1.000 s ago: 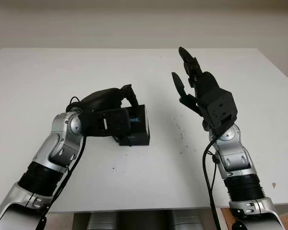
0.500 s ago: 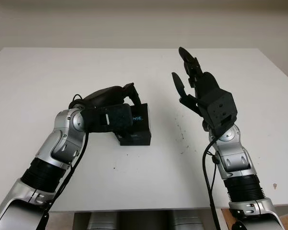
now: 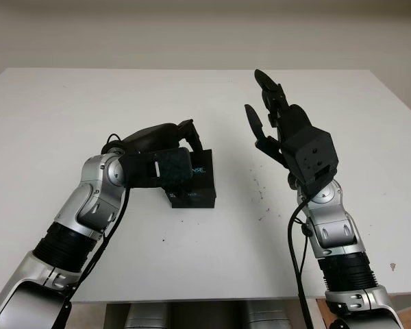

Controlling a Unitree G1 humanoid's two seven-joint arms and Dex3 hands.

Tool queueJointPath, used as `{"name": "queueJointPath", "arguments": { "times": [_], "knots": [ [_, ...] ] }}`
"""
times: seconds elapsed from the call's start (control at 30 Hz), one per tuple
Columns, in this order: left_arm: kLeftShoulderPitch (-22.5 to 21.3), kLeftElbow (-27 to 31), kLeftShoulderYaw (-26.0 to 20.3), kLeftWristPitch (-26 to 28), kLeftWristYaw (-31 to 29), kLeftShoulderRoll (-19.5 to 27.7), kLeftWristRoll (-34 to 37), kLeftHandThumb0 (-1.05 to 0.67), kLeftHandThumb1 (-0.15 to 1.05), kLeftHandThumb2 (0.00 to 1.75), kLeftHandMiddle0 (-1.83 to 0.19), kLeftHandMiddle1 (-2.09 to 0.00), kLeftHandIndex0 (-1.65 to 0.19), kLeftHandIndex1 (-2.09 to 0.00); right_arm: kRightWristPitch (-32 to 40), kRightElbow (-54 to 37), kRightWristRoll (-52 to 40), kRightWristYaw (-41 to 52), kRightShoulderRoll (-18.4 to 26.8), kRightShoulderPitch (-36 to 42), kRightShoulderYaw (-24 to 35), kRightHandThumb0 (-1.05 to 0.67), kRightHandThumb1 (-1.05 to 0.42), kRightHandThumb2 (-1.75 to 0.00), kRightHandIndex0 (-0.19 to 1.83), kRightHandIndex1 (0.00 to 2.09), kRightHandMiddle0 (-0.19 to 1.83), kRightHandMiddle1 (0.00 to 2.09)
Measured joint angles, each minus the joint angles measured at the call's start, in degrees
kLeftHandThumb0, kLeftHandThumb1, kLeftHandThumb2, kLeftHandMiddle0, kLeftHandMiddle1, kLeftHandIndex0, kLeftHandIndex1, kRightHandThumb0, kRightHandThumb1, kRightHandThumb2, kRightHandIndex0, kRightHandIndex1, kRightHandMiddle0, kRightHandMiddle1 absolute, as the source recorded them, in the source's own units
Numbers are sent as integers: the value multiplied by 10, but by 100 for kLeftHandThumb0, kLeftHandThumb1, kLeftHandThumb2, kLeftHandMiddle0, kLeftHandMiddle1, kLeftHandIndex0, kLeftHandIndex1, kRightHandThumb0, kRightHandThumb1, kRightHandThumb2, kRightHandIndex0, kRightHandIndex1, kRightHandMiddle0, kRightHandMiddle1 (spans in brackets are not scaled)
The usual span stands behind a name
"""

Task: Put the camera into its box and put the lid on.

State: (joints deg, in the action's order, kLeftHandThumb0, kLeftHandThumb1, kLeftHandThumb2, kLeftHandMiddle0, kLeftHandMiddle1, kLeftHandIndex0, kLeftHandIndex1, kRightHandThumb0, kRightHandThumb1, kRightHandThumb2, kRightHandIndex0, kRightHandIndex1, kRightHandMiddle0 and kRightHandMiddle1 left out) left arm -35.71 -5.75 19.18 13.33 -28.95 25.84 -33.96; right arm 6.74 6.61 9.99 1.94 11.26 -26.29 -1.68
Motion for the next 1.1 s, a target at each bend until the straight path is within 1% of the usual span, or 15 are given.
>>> {"name": "queueJointPath", "arguments": {
  "times": [0.03, 0.07, 0.1, 0.13, 0.17, 0.2, 0.3, 0.43, 0.8, 0.9, 0.97, 1.1],
  "knots": [
    [0, 1, 7, -8, 2, 3, -13, -35, 105, 15, 1, -146, 11, -139, 1, -1, 0, 0, 0, 0, 0, -75, -105, -58, 0, 5, -12, 36],
    [-1, 4, 14, -13, 2, 7, -29, -39, 105, 17, 0, -111, 8, -104, 1, -1, 0, 0, 0, 1, 0, -75, -105, -58, 0, 5, -12, 36],
    [-3, 7, 22, -17, 2, 12, -46, -43, 105, 17, -7, -58, 1, -61, 1, -2, 0, 0, 0, 1, 0, -75, -105, -58, 0, 5, -13, 36],
    [-5, 12, 28, -19, 1, 16, -60, -44, 105, 17, -9, -34, -3, -39, 1, -2, 0, 1, 0, 1, 0, -75, -105, -58, 0, 5, -13, 36],
    [-5, 18, 32, -21, 1, 16, -71, -47, 105, 17, -7, -16, -2, -21, 1, -3, -1, 1, 0, 2, 0, -74, -105, -58, 0, 5, -13, 36],
    [-5, 22, 33, -23, 1, 16, -78, -49, 105, 17, -5, -10, -1, -15, 1, -3, -1, 2, 0, 3, 0, -74, -105, -58, 0, 5, -13, 37],
    [-5, 29, 34, -22, -3, 16, -90, -54, 105, 20, 4, -2, 3, -7, 1, -3, -1, 2, 0, 5, 0, -74, -105, -58, 0, 5, -13, 37],
    [-4, 33, 34, -24, -3, 15, -98, -56, 105, 25, 9, -2, 5, -5, 4, -6, -1, 5, 0, 7, 0, -75, -105, -59, 0, 5, -13, 37],
    [6, 38, 34, -26, -2, 9, -94, -57, 105, 29, 10, -5, 3, -6, 8, -9, 0, 5, 0, 7, 0, -73, -105, -59, -1, 5, -15, 40],
    [8, 38, 32, -26, 3, 5, -87, -56, 105, 30, 10, -5, 3, -6, 9, -9, 0, 5, -1, 7, 0, -74, -105, -59, -1, 5, -15, 41],
    [13, 43, 29, -21, 1, 1, -76, -55, 105, 33, 13, -4, 7, -4, 13, -10, 0, 5, -1, 8, 0, -74, -105, -59, -1, 5, -16, 40],
    [34, 79, 18, -1, -19, -3, -47, -58, 105, 40, 17, -3, 12, -2, 13, -10, -1, 5, -1, 8, 0, -74, -105, -58, -1, 5, -15, 41]
  ]
}}
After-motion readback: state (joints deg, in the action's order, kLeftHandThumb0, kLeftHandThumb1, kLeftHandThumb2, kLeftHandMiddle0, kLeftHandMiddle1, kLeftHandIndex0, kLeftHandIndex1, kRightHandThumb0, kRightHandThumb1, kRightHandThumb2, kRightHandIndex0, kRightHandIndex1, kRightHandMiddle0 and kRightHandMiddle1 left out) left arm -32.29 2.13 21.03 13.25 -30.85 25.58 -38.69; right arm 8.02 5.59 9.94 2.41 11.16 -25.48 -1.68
